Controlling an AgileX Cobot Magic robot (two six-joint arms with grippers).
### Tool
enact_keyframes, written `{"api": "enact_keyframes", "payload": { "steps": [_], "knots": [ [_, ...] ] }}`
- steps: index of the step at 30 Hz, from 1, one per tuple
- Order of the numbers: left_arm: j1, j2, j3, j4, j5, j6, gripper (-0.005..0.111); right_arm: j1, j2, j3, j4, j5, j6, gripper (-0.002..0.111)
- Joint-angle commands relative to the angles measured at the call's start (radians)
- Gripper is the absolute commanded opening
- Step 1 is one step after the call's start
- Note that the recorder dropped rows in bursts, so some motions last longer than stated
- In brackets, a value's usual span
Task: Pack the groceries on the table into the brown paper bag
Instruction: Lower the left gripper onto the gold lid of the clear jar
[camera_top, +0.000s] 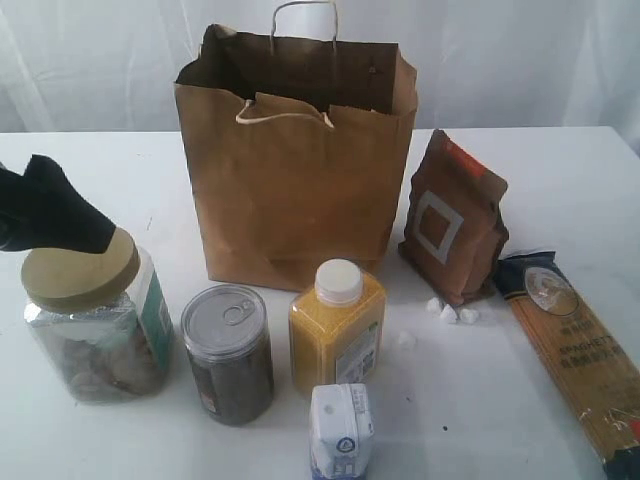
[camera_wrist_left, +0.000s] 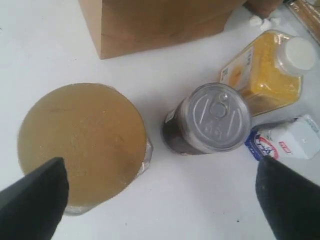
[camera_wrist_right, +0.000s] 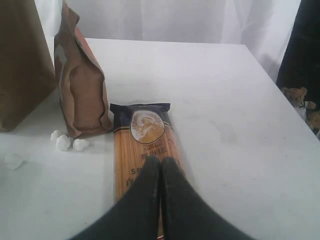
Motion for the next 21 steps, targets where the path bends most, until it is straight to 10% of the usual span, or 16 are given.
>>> {"api": "enact_keyframes", "payload": {
  "steps": [1, 21],
  "knots": [
    [-0.004, 0.047, 0.008, 0.064, -0.014, -0.013, 0.101, 0.004, -0.006, 0.007, 0.002, -0.001, 0.002, 0.000],
    [-0.004, 0.162, 0.008, 0.137, -0.092, -0.034, 0.101, 0.004, -0.006, 0.007, 0.002, -0.001, 0.002, 0.000]
  ]
}}
